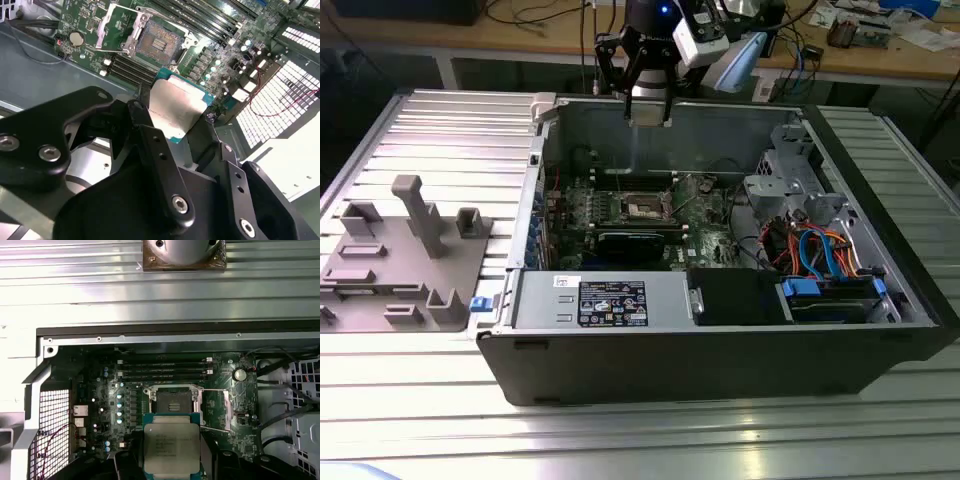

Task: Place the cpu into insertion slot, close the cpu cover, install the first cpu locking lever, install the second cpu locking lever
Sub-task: 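Place the cpu into insertion slot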

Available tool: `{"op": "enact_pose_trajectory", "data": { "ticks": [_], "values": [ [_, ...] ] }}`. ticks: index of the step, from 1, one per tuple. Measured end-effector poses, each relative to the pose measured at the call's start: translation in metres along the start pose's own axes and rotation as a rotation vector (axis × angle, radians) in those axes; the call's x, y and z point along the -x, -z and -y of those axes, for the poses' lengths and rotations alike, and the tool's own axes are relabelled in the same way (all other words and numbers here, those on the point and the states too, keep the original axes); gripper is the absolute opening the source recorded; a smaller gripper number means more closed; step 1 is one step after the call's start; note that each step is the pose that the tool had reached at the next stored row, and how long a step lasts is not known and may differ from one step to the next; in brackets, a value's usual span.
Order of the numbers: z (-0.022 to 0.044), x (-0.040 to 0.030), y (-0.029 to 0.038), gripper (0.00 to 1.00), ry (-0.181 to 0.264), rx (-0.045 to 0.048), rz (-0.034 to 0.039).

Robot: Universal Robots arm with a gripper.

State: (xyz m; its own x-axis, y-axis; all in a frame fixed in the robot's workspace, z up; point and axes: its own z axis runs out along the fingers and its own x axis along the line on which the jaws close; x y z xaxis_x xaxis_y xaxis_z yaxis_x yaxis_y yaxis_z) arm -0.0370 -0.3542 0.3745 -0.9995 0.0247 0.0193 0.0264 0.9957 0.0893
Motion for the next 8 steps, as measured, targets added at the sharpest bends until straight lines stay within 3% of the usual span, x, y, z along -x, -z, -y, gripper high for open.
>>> {"op": "enact_pose_trajectory", "data": {
  "ticks": [8],
  "values": [
    [0.0000,0.0003,0.0000,0.54,-0.010,0.0002,0.0009]
  ]
}}
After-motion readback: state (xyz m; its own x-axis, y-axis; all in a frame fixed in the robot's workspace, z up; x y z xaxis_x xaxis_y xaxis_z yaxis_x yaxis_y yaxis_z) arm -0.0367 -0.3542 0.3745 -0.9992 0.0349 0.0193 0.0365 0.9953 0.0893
